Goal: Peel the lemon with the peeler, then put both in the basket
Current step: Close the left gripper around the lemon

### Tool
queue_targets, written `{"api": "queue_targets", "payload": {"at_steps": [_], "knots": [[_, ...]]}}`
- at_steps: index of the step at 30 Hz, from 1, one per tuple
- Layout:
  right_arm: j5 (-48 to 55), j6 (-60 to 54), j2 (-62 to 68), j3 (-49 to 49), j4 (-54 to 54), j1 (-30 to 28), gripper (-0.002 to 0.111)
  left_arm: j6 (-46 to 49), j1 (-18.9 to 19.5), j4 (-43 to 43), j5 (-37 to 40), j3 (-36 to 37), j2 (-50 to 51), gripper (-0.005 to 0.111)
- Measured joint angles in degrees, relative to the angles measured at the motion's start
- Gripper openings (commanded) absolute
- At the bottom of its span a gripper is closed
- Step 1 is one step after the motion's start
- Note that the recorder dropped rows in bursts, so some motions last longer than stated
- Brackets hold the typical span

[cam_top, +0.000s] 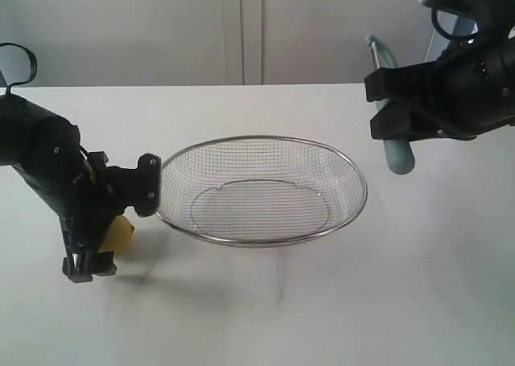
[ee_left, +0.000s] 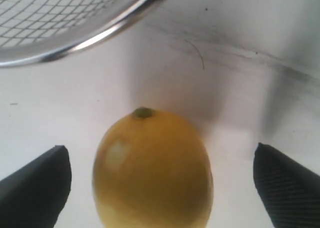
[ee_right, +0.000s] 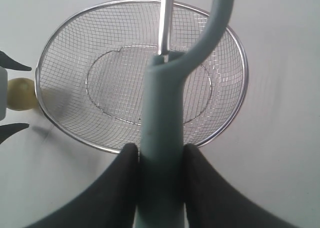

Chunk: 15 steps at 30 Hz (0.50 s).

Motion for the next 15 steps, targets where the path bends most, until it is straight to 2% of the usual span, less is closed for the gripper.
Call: {"api": "queue_targets", "payload": {"at_steps": [15], "knots": [[0.0, 0.0, 0.0, 0.0, 0.36, 0.0, 0.0, -0.2, 0.91, -0.1, -0.46, 0.0, 0.35, 0.098]]}}
